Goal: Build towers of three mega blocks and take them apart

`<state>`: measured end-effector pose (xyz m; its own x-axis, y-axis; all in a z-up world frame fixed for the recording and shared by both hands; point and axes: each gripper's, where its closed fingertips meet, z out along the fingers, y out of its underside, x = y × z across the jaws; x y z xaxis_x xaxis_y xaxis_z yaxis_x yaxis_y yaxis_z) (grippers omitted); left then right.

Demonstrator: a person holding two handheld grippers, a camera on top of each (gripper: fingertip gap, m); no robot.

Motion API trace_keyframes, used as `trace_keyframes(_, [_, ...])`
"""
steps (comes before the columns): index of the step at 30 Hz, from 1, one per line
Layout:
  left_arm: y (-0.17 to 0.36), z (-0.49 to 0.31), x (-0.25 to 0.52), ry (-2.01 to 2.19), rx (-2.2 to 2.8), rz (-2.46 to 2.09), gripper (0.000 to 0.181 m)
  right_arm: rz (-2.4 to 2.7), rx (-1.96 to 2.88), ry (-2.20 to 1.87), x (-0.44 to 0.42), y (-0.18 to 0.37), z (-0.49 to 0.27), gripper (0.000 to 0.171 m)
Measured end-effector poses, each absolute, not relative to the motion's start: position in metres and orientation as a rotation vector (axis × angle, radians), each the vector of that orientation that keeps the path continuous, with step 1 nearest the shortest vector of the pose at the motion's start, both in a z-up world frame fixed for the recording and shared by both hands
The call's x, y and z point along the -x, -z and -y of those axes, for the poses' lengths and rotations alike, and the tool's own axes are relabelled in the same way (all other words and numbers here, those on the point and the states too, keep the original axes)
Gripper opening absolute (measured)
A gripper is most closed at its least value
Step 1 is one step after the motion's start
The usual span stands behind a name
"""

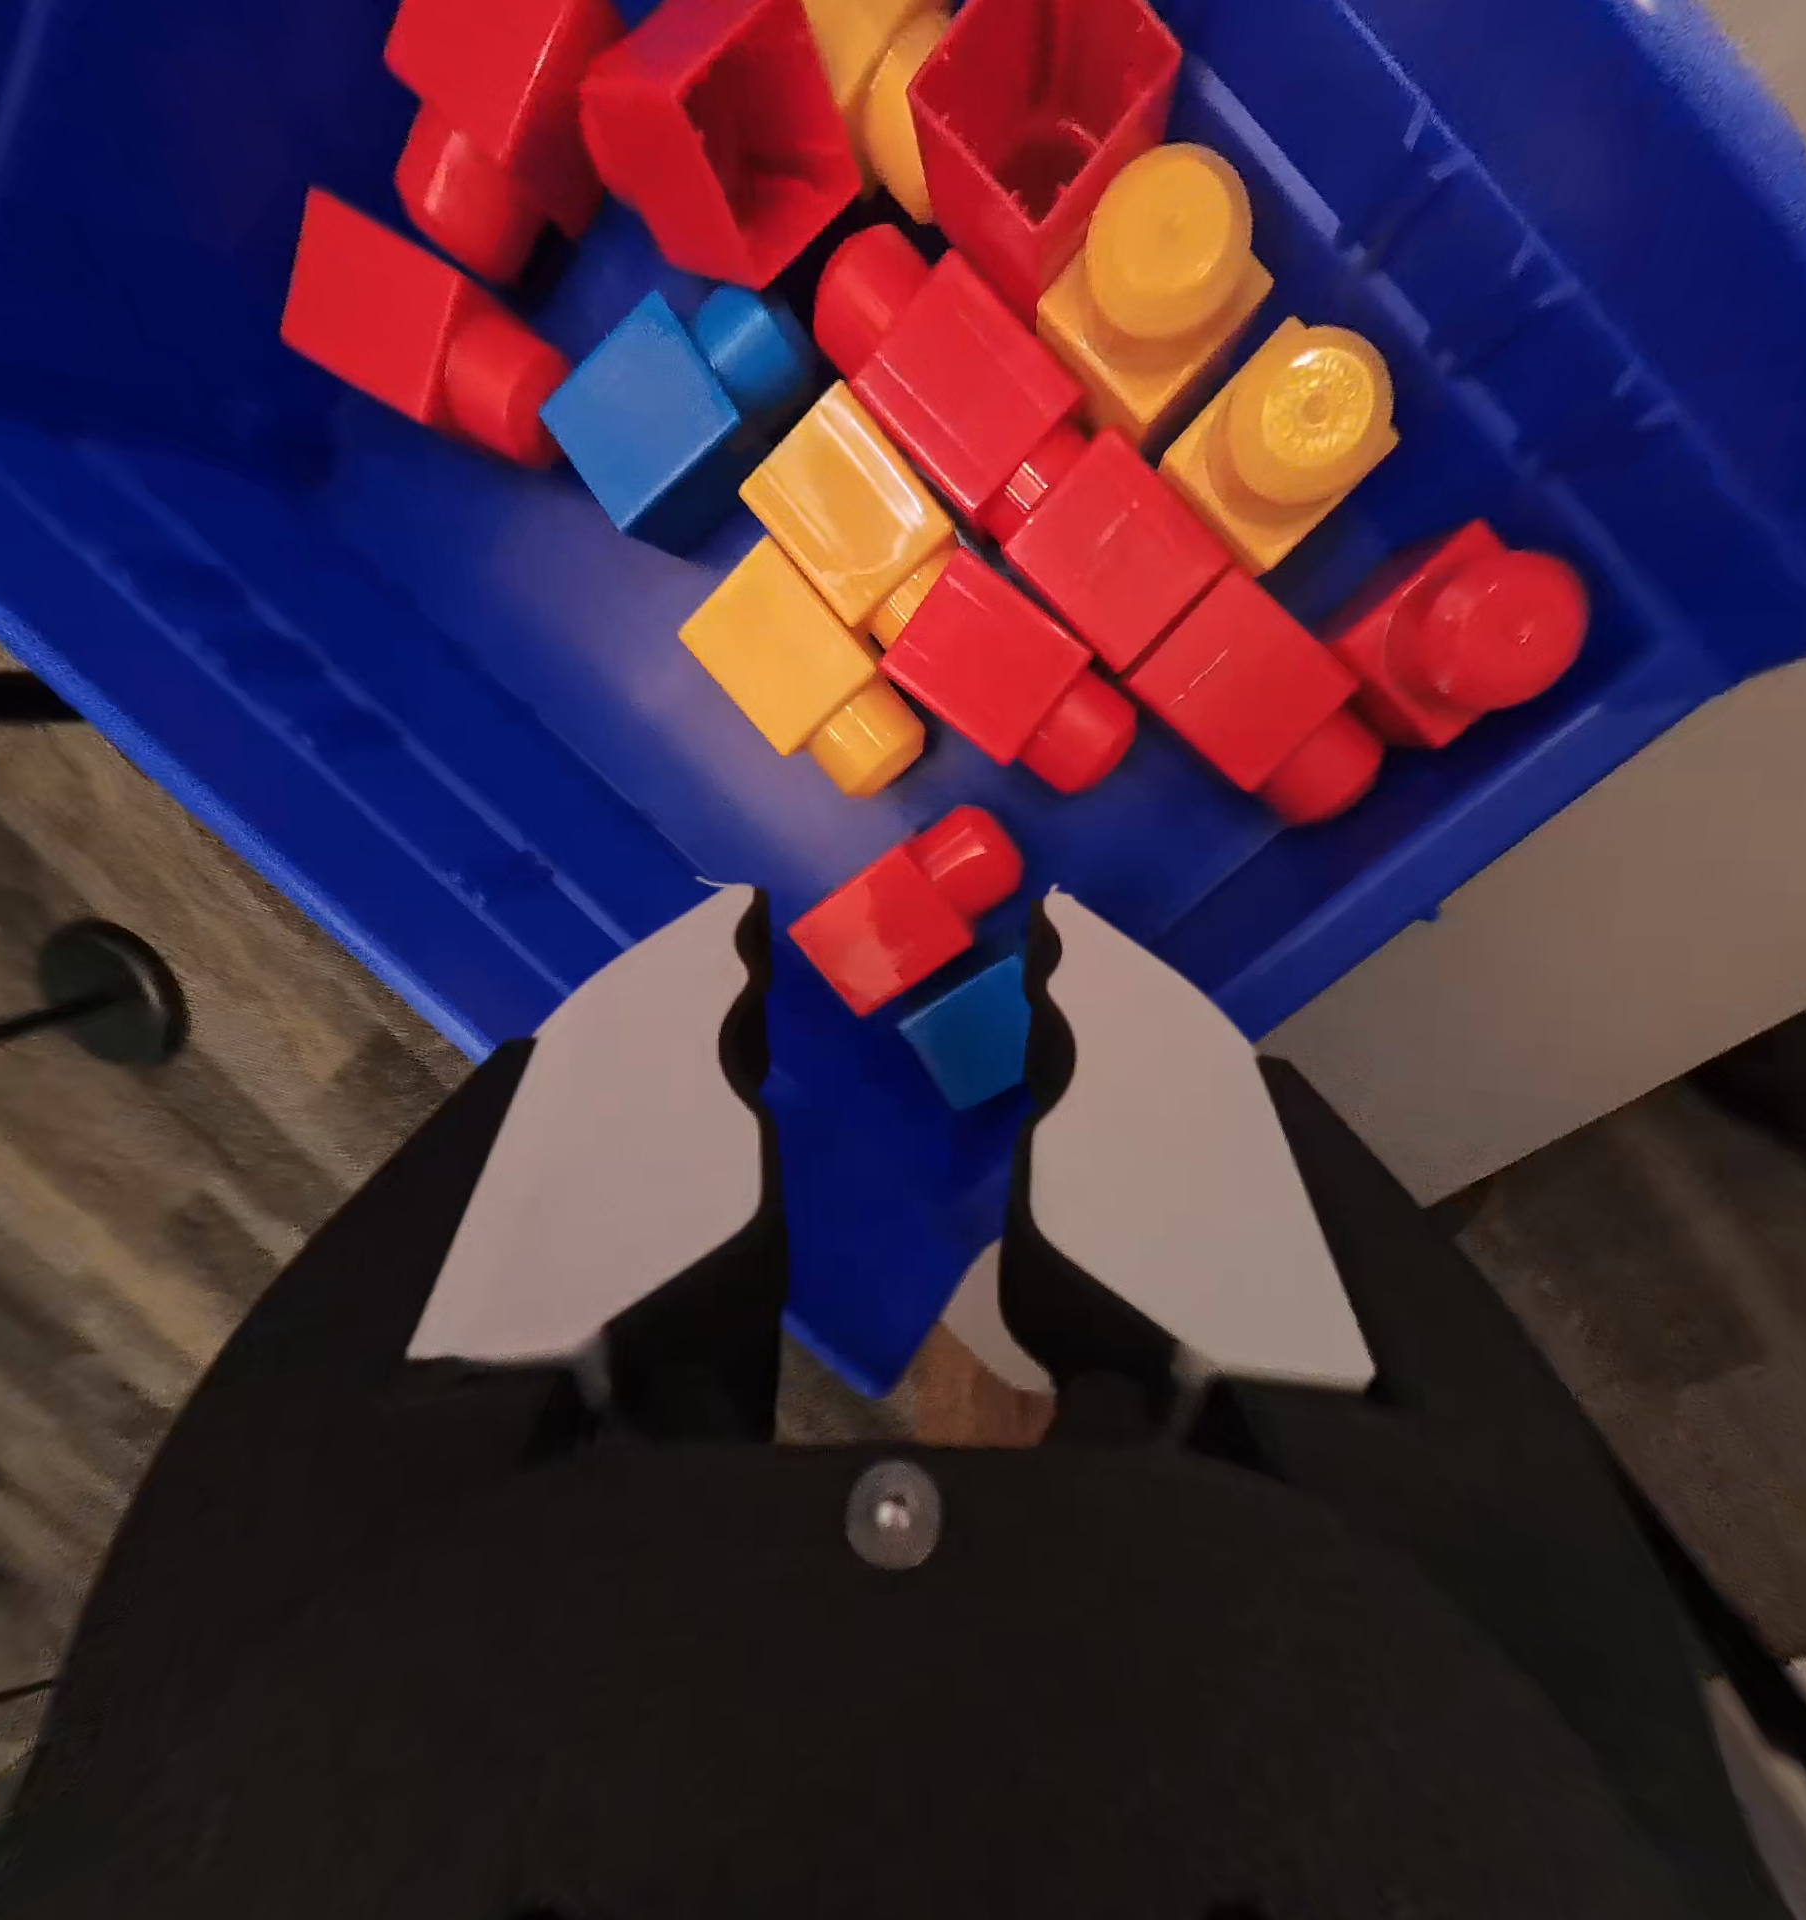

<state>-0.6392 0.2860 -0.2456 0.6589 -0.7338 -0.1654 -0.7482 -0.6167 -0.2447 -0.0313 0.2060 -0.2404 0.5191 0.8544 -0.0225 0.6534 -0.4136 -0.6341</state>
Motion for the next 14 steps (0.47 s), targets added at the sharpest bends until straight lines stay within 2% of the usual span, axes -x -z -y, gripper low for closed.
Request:
trace_keyframes(3, [0.252,-0.295,0.642,-0.029,2.709,-1.164,0.037,1.203,2.199,-0.465,0.030,0.240,-0.202,0.069])
trace_keyframes(8, [0.268,-0.311,0.637,0.053,2.792,-0.921,0.040,1.170,2.211,-0.469,0.024,0.241,-0.192,0.069])
trace_keyframes(11, [0.259,-0.330,0.625,0.169,2.715,-0.746,0.041,1.151,2.225,-0.467,0.018,0.241,-0.191,0.069])
trace_keyframes(14, [0.249,-0.348,0.620,0.147,2.641,-0.793,0.039,1.150,2.233,-0.463,0.016,0.240,-0.191,0.069])
